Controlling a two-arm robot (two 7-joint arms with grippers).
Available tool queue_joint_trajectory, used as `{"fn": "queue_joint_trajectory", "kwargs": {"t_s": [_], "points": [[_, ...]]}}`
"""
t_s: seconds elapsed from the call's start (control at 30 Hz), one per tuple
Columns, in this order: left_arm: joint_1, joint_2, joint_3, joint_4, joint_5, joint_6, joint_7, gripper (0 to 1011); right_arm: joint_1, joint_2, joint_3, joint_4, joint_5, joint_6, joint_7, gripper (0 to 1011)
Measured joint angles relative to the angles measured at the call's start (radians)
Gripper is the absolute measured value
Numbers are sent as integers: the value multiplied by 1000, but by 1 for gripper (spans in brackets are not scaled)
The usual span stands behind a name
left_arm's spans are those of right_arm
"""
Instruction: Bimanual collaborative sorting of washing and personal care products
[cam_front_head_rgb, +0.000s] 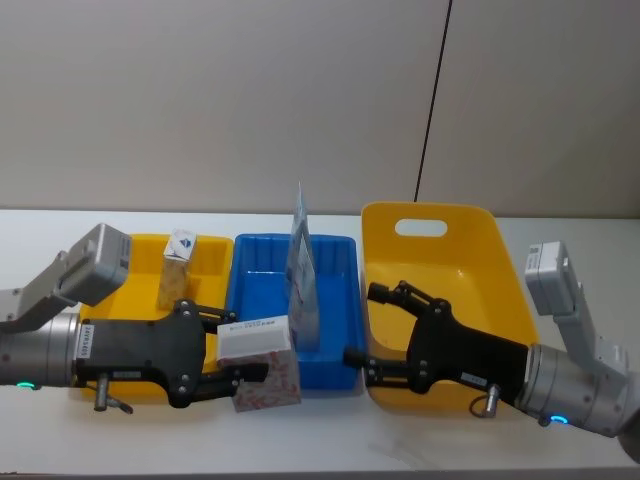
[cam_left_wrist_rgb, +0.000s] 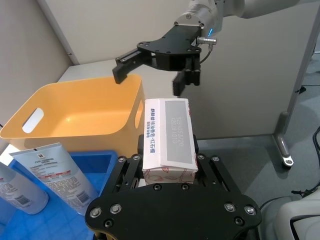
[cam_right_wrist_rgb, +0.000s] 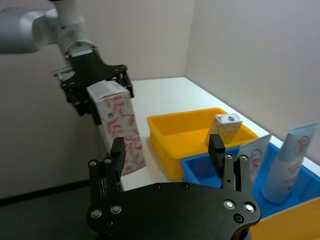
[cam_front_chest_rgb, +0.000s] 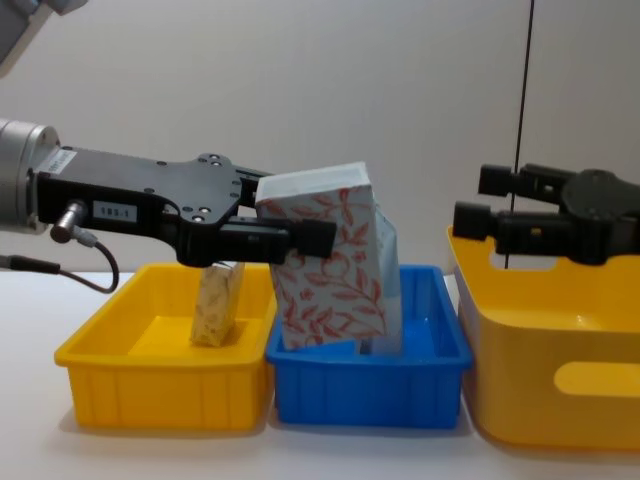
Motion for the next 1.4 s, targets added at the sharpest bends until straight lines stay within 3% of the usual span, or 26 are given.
{"fn": "queue_joint_trajectory", "kwargs": {"t_s": [0.17,0.5,1.4], "points": [[0,0,0,0,0,0,0,392,36,12,-28,45,-5,-28,76,1002],[0,0,0,0,0,0,0,392,85,12,-66,110,-20,-80,154,1002],[0,0,0,0,0,0,0,392,164,-58,-151,209,-64,-172,201,1002]]}}
